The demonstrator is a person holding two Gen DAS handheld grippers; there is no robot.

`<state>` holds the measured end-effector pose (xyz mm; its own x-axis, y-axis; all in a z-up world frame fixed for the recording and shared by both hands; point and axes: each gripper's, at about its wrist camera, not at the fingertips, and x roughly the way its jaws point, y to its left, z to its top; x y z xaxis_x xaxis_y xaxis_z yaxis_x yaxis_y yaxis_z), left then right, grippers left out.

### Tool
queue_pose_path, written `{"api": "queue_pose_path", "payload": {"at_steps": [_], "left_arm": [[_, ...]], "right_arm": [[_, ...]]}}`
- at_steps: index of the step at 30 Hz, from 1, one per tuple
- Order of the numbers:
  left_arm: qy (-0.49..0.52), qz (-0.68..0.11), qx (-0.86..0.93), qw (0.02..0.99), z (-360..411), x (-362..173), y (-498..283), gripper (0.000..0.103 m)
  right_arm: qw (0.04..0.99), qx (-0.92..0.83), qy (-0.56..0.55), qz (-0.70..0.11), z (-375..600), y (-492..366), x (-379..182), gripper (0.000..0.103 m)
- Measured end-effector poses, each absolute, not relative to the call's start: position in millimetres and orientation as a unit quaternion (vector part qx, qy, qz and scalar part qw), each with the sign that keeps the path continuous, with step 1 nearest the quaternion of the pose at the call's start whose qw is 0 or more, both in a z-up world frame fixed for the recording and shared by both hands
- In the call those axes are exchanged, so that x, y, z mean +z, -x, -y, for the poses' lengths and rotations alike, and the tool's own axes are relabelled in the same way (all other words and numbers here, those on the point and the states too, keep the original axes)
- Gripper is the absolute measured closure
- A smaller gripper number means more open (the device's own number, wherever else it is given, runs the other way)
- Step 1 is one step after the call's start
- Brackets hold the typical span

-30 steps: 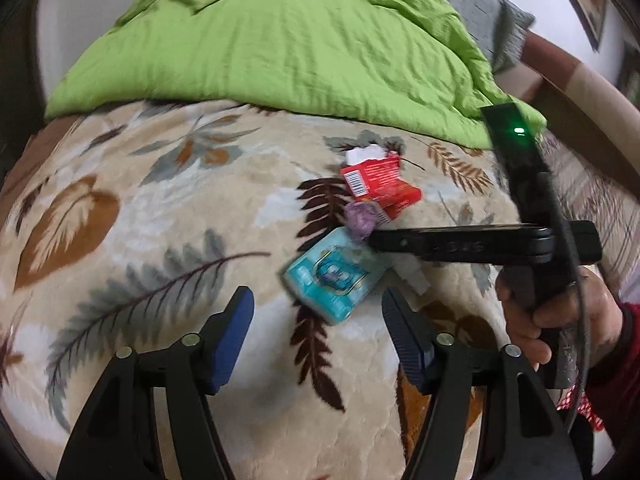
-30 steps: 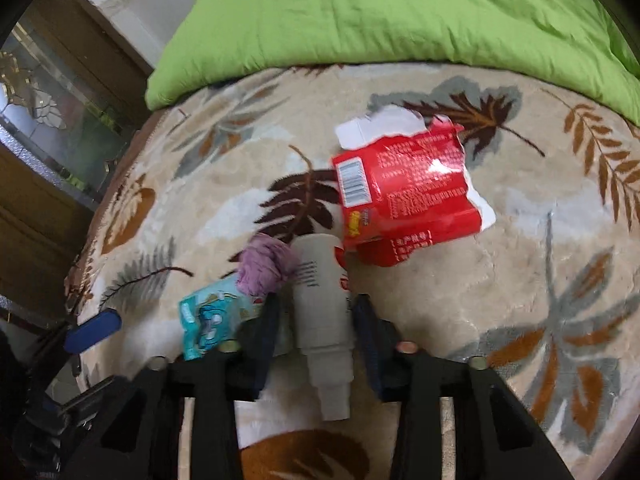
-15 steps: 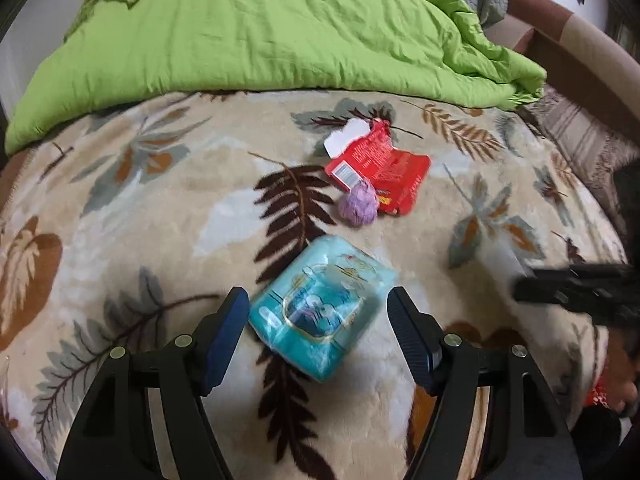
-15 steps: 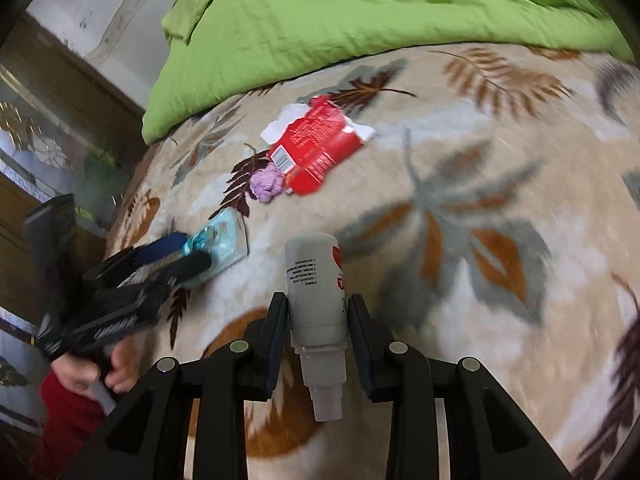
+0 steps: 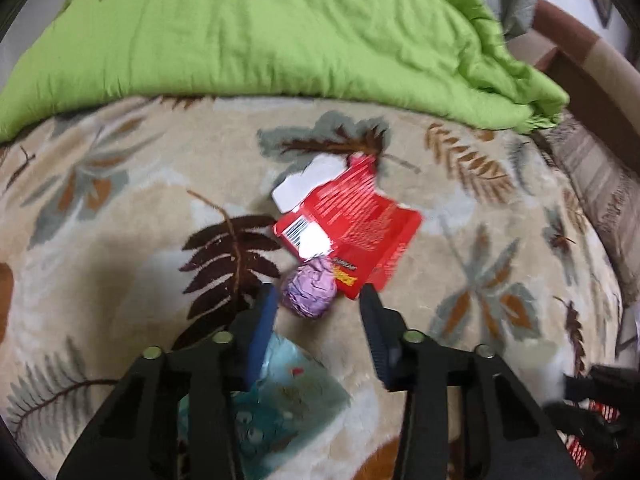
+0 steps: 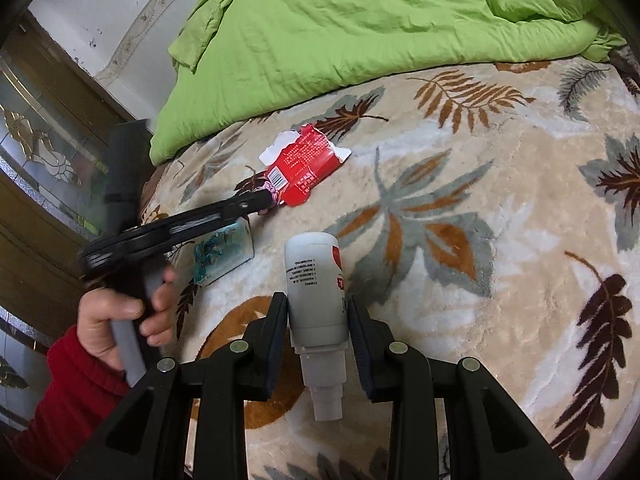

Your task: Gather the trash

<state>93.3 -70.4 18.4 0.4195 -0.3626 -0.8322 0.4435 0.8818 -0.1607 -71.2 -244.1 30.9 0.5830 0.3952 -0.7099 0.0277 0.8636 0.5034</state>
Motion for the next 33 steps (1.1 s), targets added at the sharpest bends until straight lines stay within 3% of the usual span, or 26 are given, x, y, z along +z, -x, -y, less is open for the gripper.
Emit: {"api": "queue_pose_path", "payload": {"at_steps": [3, 11, 23, 33], "left_arm": [[-0.036, -0.481, -0.233, 0.845, 71.2, 14.1, -93.1, 0.076], [-0.012, -0.444, -0.232, 0.865, 52.2, 41.9, -51.8, 0.076], [-0.007, -0.409, -0.202, 0.89, 8.7, 75.0, 96.2, 0.076], [-0.032, -0.369, -0.141, 0.918, 11.9, 66.0, 152.5, 0.076]], "right_arm": [[0.857, 0.106, -0.239, -0.444, 244.5, 73.9, 29.4, 0.07], [0.865, 0.108, -0.23, -0.432, 229.8, 91.2, 38.9, 0.07], [0.888, 0.094, -0.168, -0.417, 196.5, 148.8, 47.9, 0.07], [0.895, 0.087, -0.154, -0.408, 193.2, 173.4, 48.5, 0.07]]}}
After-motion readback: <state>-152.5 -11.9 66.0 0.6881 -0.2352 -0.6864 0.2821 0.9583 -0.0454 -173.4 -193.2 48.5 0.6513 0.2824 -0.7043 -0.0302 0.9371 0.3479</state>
